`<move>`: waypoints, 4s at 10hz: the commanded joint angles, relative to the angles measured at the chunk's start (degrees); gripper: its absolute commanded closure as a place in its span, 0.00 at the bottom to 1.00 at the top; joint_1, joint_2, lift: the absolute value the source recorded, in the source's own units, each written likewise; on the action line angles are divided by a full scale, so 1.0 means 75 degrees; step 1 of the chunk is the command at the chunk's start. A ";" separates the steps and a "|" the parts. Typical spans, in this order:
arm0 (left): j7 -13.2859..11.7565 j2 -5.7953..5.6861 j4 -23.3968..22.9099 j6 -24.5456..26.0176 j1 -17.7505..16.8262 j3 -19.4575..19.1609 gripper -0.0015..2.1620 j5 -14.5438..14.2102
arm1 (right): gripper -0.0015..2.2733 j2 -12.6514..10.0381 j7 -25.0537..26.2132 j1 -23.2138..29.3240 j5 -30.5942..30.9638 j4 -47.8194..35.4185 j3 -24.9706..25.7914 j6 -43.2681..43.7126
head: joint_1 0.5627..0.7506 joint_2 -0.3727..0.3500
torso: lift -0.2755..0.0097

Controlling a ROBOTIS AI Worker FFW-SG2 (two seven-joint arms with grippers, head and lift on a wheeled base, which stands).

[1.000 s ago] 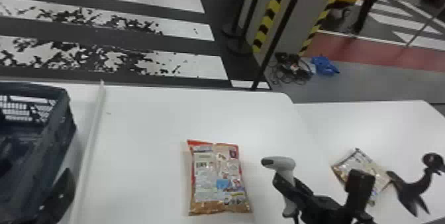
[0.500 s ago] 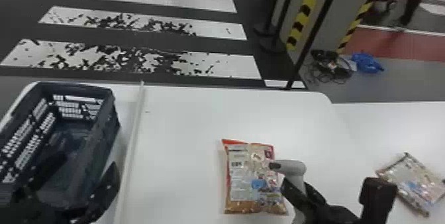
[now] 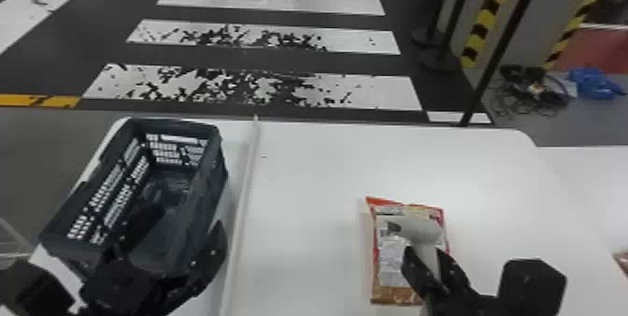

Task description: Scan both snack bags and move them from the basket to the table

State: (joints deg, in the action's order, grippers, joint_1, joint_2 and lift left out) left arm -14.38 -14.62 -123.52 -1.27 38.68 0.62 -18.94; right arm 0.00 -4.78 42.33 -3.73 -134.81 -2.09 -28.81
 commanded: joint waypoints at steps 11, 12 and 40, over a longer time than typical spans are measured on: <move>-0.0203 -0.0066 0.0004 -0.0211 0.0186 -0.0164 0.02 -0.0135 | 0.99 -0.0007 0.1645 -0.0804 0.1365 0.1720 -0.1362 0.0776 | 0.70 0.60 | 0.62; -0.0215 -0.0054 0.0028 -0.0234 0.0186 -0.0176 0.02 -0.0146 | 0.99 -0.0007 0.1739 -0.0851 0.1400 0.1802 -0.1351 0.0799 | 0.70 0.60 | 0.62; -0.0602 0.0075 -0.0230 -0.0773 0.0620 -0.0352 0.02 -0.0217 | 0.99 -0.0007 0.0145 -0.1132 -0.0171 0.1638 0.2153 0.0682 | 0.70 0.33 | 0.62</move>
State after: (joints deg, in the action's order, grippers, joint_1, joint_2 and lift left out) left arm -18.89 -14.17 -125.10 -7.03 43.14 -2.01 -20.57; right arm 0.00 -3.22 34.43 -4.18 -123.44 11.40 -23.86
